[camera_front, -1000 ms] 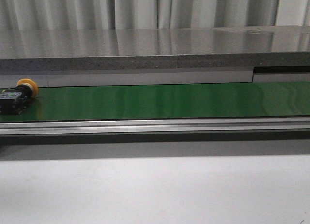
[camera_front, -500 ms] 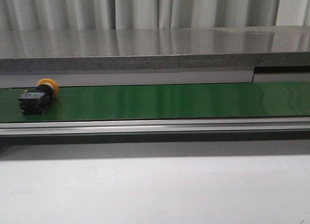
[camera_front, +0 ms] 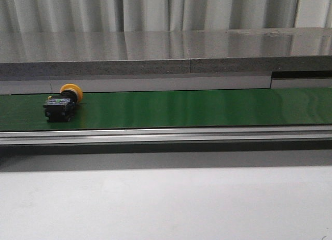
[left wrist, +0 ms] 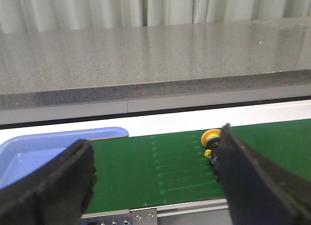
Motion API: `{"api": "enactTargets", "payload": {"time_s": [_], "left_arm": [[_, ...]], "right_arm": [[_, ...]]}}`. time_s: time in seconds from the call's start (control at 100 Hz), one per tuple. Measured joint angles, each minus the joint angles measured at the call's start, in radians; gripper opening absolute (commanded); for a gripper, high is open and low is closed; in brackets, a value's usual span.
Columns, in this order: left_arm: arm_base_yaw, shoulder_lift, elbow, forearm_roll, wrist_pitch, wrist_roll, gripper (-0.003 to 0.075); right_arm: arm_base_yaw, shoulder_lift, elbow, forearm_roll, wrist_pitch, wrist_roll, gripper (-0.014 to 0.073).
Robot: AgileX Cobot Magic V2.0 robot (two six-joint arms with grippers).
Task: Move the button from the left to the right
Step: 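Raise the left gripper while the belt carries the button toward the right arm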
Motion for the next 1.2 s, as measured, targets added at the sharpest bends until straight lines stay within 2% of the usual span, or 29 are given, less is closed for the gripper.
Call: {"api": "enactTargets", "payload": {"time_s": [0.28, 0.7, 1.0, 1.2], "left_arm": [[0.0, -0.001, 0.0, 0.0, 0.0, 0.0, -0.0022], [0.0, -0.001, 0.0, 0.0, 0.0, 0.0, -0.002], [0.0, -0.001, 0.0, 0.0, 0.0, 0.0, -0.002], [0.0, -0.001, 0.0, 0.0, 0.0, 0.0, -0.002]], "right_arm": [[0.0, 0.0, 0.0, 0.0, 0.0, 0.0, -0.0068], [0.0, 0.0, 0.0, 0.0, -0.005, 0.0, -0.0068], [0.0, 0.0, 0.0, 0.0, -0.095, 0.0, -0.0068], [0.0, 0.0, -0.043, 0.0, -0.048, 0.0, -0.0068]]}}
